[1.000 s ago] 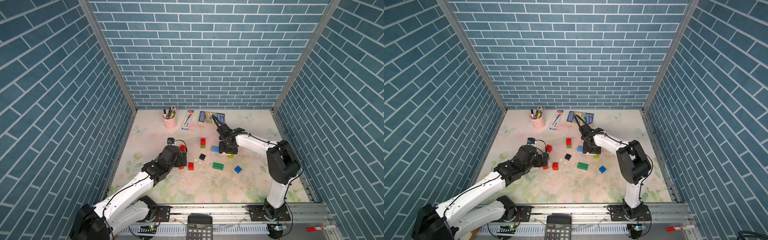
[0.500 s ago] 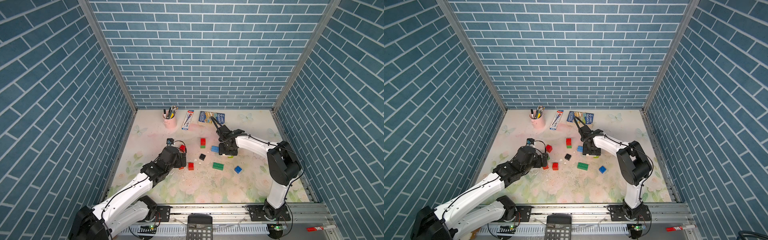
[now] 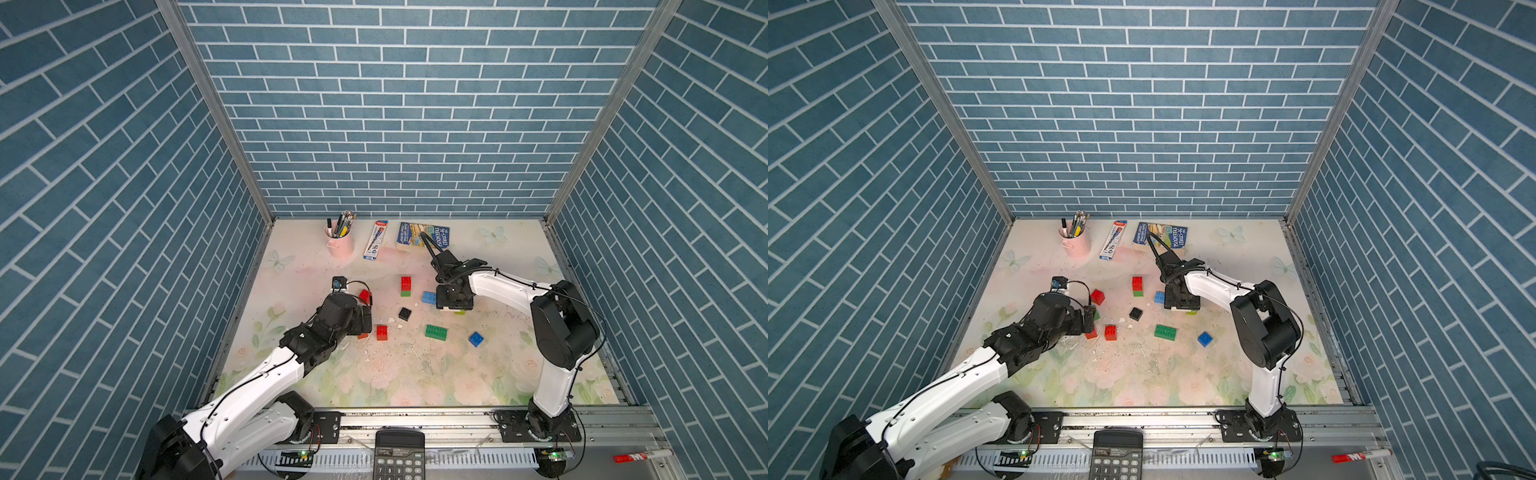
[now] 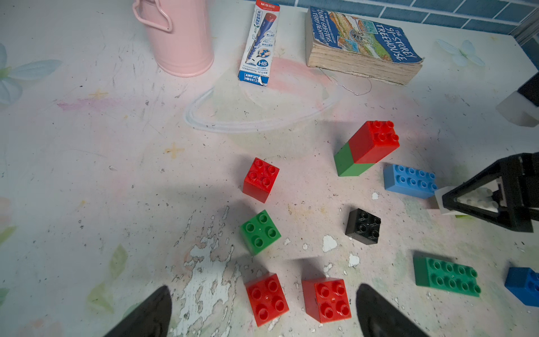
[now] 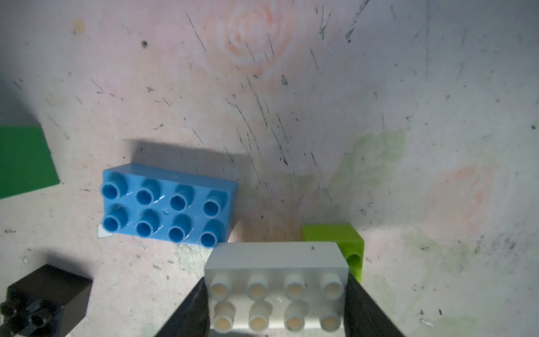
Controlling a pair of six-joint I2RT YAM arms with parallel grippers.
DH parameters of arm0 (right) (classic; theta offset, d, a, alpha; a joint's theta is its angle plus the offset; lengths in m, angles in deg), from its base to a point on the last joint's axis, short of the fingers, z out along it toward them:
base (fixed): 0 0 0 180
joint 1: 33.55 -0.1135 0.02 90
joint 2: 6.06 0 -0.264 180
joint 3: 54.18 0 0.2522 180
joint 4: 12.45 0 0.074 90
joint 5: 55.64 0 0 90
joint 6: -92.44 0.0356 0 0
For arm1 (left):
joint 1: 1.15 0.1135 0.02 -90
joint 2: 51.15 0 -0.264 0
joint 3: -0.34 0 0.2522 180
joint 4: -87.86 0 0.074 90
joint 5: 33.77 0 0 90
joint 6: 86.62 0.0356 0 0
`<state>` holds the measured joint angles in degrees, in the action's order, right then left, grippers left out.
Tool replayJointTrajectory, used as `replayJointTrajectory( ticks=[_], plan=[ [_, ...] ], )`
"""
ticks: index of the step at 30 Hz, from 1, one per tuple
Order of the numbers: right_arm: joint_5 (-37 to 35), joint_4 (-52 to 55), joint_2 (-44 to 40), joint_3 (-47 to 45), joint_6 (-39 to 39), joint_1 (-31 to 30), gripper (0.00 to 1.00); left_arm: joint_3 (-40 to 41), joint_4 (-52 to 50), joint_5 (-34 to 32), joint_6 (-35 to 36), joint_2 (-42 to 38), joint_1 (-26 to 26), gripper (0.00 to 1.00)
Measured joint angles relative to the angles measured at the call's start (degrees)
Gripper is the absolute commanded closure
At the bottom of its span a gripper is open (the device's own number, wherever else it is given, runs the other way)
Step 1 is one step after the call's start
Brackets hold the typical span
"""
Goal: Assemble the letter r with lego
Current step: Assemble the lego brick with the lego brick.
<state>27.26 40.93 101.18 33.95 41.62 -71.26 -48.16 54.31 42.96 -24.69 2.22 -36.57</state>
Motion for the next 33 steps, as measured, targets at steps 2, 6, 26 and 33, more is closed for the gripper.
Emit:
replayJointTrajectory(
  ticks=[2,6,26,33],
  plan=[
    [0.0,-0.4,0.1,0.0,0.0,0.1,0.86,0.0,-0.1,0.0,0.0,0.0,0.0,0.0],
    [0.3,-1.4,0.3,0.2,0.0,0.7,0.86,0.0,-0.1,-0.3,0.0,1.2,0.0,0.0],
    [0.4,11.4,1.2,16.0,-0.7,0.8,0.86,-3.5,2.1,-1.3,3.0,9.3,0.5,0.01],
    [0.3,16.6,7.3,27.0,-1.1,-1.0,0.86,-3.0,4.1,-1.2,3.6,9.2,2.3,0.0]
  ],
)
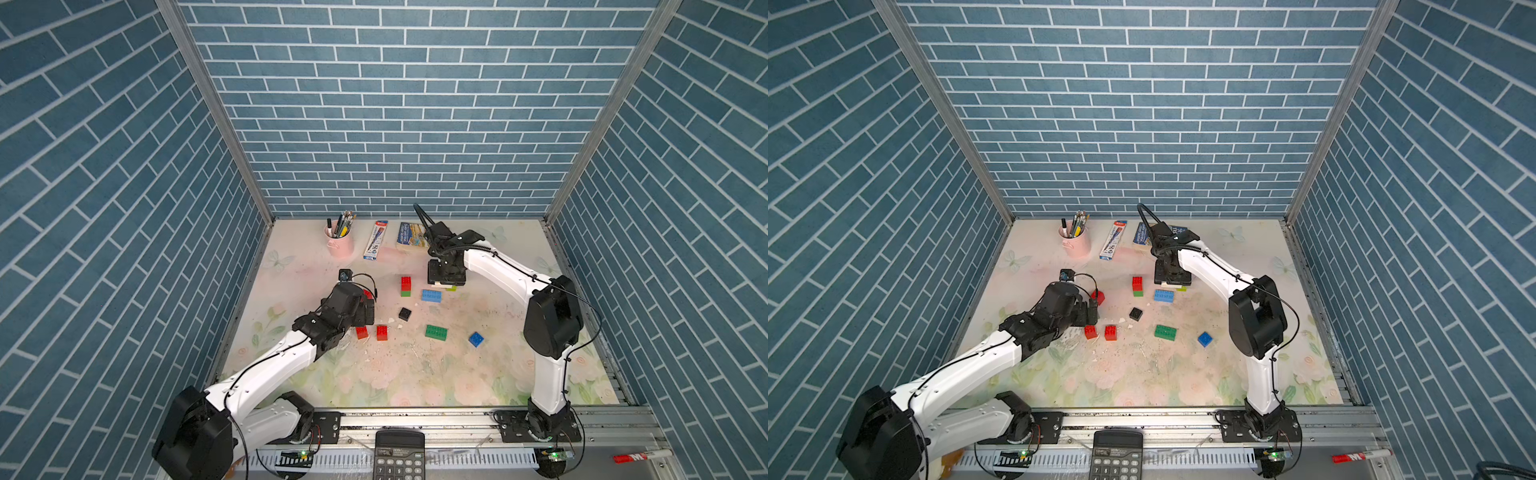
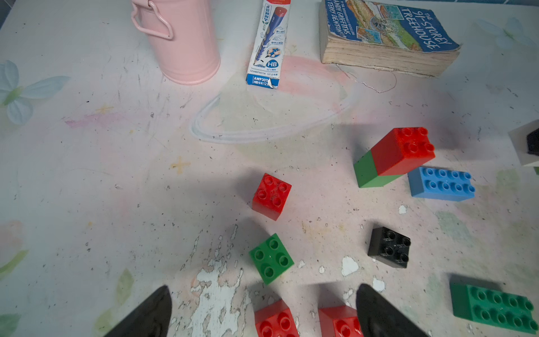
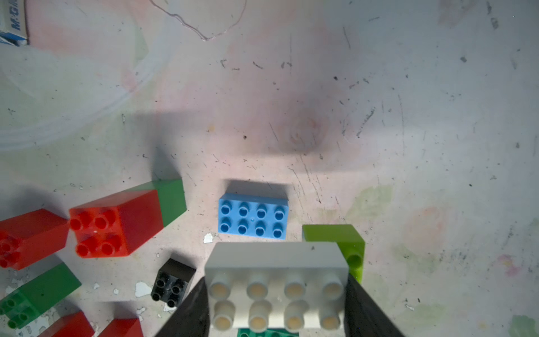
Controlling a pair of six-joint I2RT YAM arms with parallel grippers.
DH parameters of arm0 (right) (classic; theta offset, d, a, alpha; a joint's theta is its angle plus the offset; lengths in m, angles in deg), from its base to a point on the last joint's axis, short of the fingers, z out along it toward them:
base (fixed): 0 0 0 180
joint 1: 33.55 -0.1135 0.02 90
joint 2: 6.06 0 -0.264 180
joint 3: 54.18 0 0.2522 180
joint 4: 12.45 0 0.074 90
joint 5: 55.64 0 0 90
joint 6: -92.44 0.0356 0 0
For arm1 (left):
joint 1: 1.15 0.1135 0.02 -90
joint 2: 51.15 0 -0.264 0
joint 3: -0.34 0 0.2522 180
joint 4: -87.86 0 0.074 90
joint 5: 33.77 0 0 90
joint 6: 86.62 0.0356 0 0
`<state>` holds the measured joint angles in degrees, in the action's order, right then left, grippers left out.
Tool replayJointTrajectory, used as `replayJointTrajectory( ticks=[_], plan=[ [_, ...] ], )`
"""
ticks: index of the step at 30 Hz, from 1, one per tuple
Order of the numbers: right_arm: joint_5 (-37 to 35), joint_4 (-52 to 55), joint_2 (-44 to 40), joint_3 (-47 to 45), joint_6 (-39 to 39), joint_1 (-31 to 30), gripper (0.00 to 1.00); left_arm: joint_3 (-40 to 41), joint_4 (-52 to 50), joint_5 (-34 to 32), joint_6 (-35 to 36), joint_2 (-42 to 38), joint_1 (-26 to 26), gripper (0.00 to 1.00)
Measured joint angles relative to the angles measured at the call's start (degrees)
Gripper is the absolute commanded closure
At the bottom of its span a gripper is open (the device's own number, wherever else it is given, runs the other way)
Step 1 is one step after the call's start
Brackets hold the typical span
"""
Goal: Assemble the letter r with lego
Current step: Assemble the lego brick with the lego brick.
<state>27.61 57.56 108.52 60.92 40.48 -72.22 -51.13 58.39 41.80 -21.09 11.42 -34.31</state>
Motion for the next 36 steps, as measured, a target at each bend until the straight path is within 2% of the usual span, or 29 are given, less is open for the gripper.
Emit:
replayJointTrajectory(
  ticks=[10,16,25,36],
  plan=[
    [0.1,7.0,11.9,20.0,-1.0,-3.9,0.86,3.7,2.4,1.5,0.1,-1.1,2.1,0.01],
    [0.5,10.8,16.7,27.0,-1.0,-5.6,0.86,4.5,3.6,2.9,0.1,-1.9,3.2,0.0],
    [0.9,14.5,20.5,33.6,-1.0,-6.1,0.86,5.4,4.4,3.6,0.1,-3.5,3.3,0.0],
    [1.3,15.9,22.5,36.1,-0.9,-6.2,0.86,5.4,4.5,3.6,0.1,-3.7,3.3,0.0]
  ],
)
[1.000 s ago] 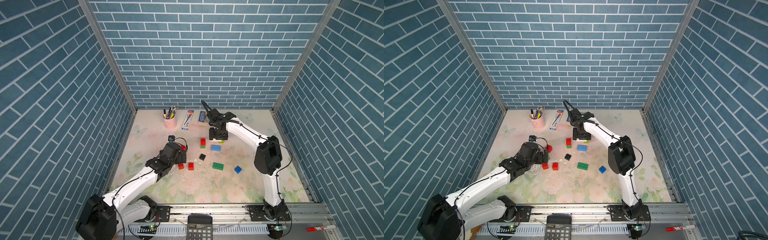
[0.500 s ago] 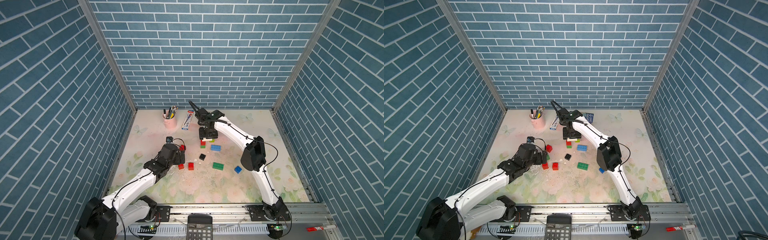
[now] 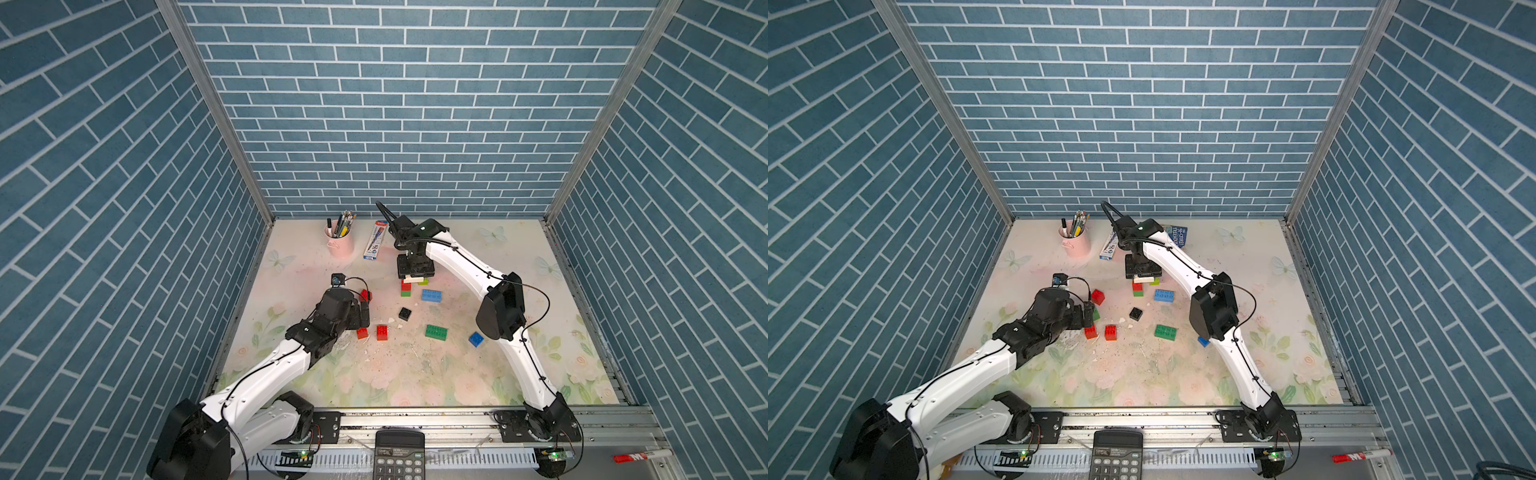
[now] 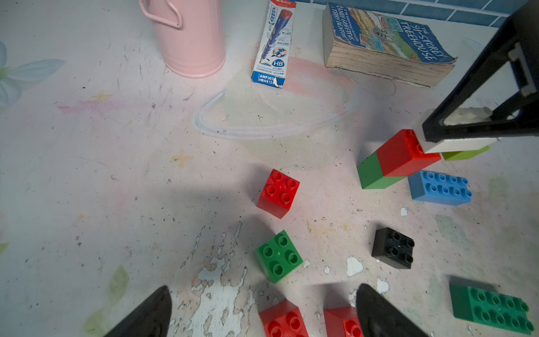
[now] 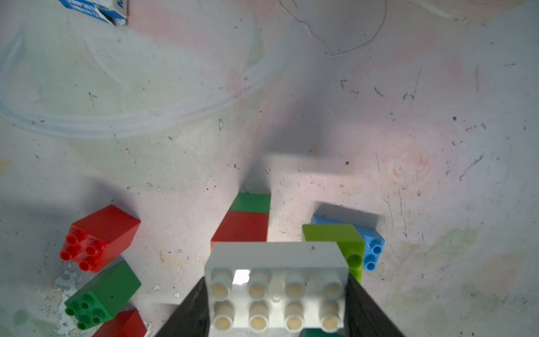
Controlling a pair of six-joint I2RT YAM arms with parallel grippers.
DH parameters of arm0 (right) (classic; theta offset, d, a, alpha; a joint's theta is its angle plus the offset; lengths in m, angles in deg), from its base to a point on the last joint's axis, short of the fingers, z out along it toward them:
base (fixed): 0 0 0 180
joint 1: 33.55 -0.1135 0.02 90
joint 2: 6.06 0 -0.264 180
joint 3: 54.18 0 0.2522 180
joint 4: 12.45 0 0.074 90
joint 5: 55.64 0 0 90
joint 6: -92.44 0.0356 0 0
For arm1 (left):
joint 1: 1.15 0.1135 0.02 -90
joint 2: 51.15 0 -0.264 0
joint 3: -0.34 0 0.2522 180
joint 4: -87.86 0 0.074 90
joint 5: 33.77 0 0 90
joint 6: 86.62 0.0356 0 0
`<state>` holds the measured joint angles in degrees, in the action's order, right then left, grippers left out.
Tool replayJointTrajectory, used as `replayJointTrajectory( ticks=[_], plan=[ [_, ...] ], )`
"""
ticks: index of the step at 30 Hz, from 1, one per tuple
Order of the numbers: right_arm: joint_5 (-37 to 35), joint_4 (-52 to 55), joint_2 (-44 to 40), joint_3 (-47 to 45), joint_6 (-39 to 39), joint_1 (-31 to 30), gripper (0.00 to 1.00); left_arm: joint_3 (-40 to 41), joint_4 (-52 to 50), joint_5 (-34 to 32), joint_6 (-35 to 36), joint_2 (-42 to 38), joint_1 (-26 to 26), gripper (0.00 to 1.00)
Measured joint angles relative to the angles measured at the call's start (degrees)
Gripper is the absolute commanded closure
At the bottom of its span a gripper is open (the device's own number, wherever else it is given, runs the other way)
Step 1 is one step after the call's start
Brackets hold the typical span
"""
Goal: Assemble the letter r with lego
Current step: Assemble the lego brick with the lego brick.
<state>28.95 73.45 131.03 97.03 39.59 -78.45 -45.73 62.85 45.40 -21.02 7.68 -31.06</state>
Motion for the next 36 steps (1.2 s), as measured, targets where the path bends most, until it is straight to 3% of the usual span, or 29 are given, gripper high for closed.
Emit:
replayJointTrajectory(
  ticks=[36],
  plan=[
    [0.3,0.5,0.9,1.3,0.1,-0.3,0.86,0.0,0.0,0.0,0.0,0.0,0.0,0.0]
  ],
)
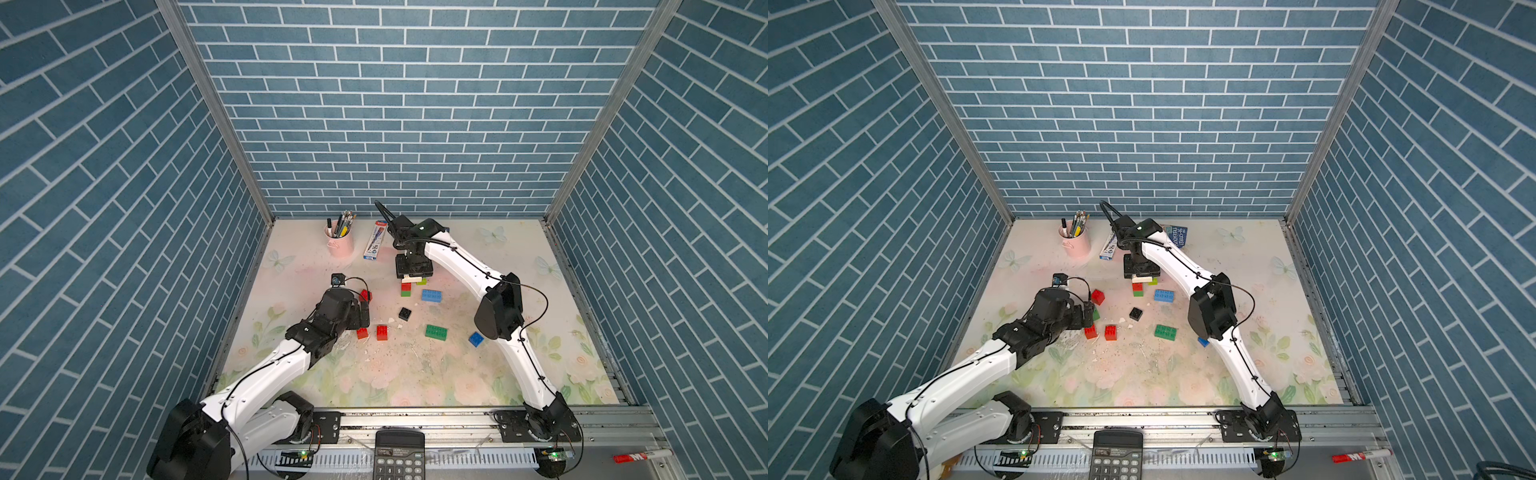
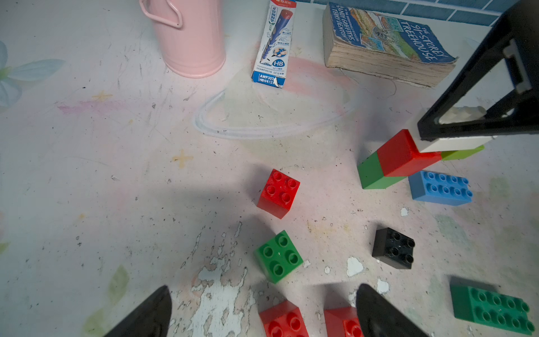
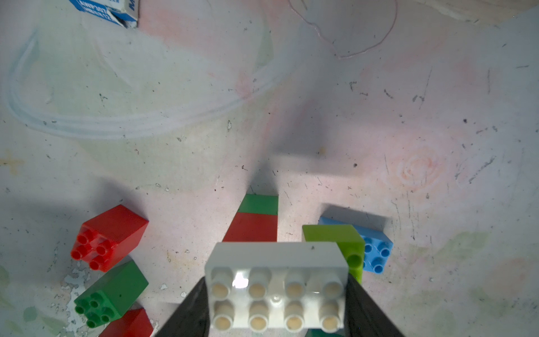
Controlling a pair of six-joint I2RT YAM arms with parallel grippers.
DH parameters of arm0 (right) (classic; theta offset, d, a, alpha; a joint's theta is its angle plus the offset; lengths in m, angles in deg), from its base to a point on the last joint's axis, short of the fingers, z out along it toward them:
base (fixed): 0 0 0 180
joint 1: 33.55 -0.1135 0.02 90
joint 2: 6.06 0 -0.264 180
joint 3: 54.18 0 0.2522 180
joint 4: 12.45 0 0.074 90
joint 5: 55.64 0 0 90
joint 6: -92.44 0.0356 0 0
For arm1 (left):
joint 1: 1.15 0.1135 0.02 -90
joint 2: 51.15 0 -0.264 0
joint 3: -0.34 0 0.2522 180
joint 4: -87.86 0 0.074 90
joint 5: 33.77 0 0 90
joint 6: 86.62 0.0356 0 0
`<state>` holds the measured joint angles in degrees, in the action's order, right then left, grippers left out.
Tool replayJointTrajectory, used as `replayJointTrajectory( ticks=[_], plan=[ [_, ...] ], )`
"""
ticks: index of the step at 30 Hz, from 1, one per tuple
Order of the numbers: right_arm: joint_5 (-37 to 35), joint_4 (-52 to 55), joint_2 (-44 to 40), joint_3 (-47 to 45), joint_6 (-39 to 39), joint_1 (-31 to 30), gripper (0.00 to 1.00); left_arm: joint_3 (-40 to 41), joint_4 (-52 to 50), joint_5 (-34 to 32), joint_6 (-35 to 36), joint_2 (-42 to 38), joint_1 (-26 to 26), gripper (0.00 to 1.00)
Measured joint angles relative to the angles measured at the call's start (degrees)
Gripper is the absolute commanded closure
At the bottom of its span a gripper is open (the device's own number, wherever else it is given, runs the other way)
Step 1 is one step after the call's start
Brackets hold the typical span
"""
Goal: Assemble the letter r with lego
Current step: Assemble the lego brick with the lego brick.
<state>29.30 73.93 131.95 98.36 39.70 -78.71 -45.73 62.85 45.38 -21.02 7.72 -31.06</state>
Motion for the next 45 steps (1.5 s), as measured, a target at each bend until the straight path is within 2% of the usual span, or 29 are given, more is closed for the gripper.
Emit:
replayJointTrajectory(
  ticks=[12,26,45],
  plan=[
    [-2.9,-1.8,-0.4,-1.5,0.1,-0.8,0.87,0.0,0.0,0.0,0.0,0.0,0.0,0.0],
    [-5.3,-9.1,-5.4,-11.1,1.5,-1.7,0.87,0.0,0.0,-0.3,0.0,0.0,0.1,0.0],
    [-5.8,-11.3,-7.0,-13.9,1.5,-2.3,0.87,0.2,0.0,-0.6,-0.2,-0.8,0.2,0.0]
  ],
)
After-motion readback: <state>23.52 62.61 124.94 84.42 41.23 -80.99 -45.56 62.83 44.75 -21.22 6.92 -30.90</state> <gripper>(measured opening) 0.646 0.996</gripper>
